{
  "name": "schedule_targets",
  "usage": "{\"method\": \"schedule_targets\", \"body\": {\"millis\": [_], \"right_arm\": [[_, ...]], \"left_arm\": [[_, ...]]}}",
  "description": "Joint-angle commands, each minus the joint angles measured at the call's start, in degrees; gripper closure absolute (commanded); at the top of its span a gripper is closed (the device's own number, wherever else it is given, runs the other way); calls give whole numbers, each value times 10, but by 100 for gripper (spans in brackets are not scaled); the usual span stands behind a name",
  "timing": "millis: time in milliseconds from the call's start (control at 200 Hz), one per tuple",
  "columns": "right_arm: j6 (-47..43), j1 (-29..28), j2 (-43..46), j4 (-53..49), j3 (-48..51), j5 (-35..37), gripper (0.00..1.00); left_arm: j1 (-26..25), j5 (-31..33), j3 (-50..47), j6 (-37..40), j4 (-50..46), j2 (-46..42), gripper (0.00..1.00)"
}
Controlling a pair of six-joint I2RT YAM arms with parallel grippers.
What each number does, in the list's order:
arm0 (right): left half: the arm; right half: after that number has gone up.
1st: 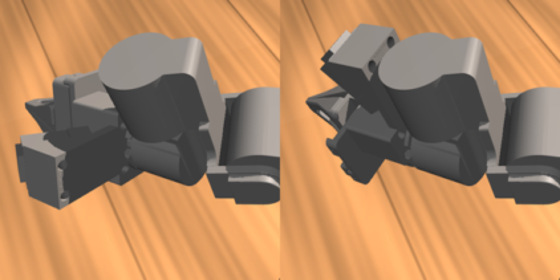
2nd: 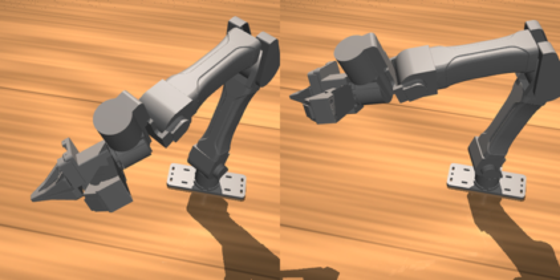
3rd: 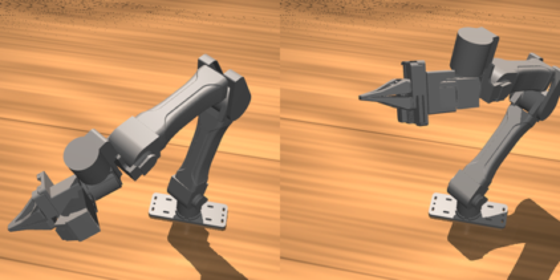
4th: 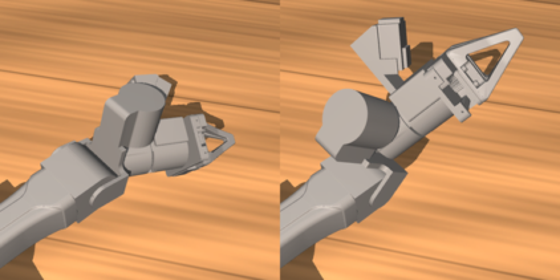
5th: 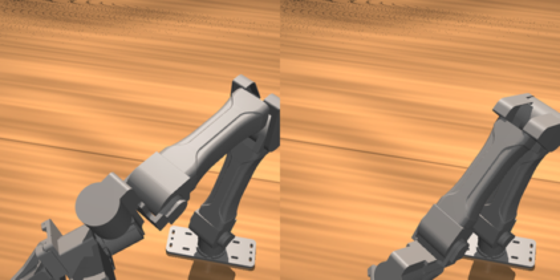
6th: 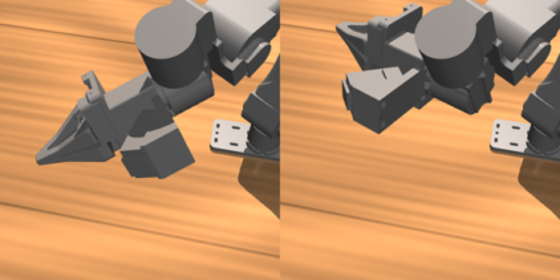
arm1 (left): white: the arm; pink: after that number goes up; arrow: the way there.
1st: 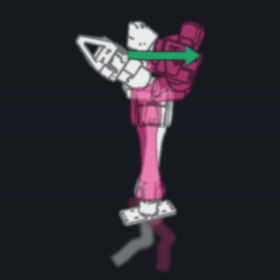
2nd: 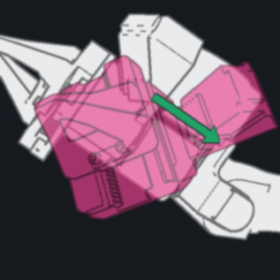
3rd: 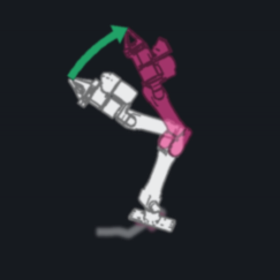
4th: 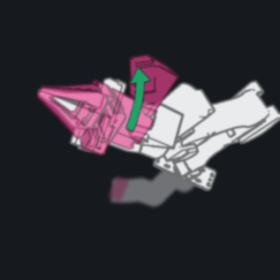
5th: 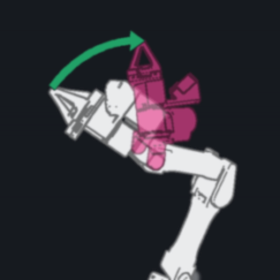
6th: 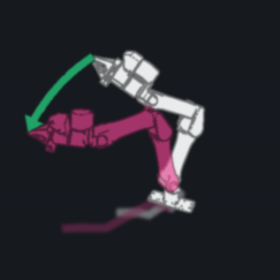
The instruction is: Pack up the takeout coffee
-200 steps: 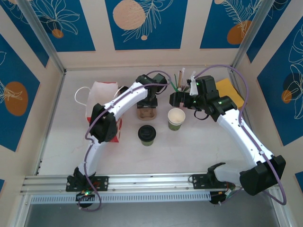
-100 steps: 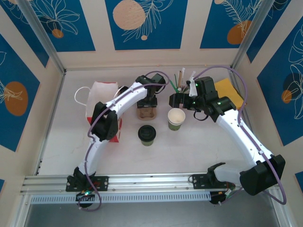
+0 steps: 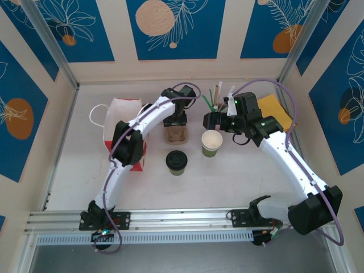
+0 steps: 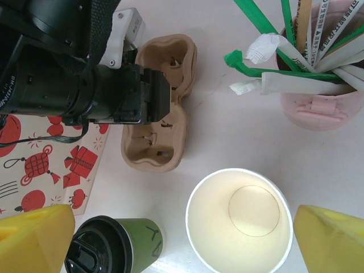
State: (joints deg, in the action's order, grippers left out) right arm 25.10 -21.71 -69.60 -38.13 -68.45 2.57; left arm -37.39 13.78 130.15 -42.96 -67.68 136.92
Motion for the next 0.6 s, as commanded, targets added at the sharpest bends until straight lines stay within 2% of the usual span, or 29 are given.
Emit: {"method": "schedule_targets", "body": {"millis": [0, 595], "right_arm": [[-4, 3, -4, 0, 1, -3, 1], [-2, 7, -6, 1, 1, -7, 1]], "left_arm": [[7, -9, 23, 13, -4, 20, 49], [8, -12, 54, 30, -12, 53, 51]]}}
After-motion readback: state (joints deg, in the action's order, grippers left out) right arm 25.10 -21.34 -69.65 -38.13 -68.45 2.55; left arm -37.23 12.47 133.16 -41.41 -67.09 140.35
